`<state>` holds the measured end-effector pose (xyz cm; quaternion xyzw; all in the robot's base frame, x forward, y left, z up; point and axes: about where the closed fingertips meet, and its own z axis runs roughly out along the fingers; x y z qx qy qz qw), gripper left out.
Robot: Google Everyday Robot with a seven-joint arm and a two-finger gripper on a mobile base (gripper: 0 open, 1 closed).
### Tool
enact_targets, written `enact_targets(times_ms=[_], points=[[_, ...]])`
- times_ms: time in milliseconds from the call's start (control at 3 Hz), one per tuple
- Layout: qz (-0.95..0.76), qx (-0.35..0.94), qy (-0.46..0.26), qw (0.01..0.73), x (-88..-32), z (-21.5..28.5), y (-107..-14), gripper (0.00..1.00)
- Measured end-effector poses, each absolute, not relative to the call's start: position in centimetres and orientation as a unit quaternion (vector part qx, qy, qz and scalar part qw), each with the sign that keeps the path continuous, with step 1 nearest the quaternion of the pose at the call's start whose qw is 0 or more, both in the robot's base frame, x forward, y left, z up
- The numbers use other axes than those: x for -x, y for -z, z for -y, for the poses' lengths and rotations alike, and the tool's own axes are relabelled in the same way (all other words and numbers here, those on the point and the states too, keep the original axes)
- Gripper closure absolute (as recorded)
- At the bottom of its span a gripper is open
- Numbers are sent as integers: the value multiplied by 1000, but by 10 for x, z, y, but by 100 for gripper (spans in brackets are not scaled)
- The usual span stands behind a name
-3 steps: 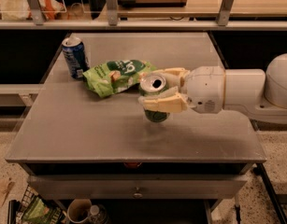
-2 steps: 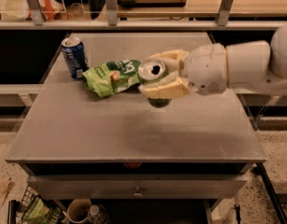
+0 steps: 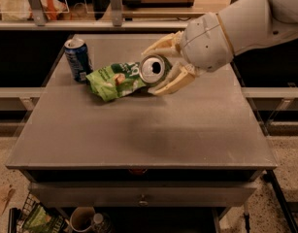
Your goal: Knock green can over
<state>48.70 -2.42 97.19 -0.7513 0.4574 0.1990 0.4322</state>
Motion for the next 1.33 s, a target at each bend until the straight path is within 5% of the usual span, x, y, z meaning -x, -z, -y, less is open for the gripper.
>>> enact_targets(times_ms=[1333], points=[[-378, 871, 36, 311, -501, 86, -893, 100]])
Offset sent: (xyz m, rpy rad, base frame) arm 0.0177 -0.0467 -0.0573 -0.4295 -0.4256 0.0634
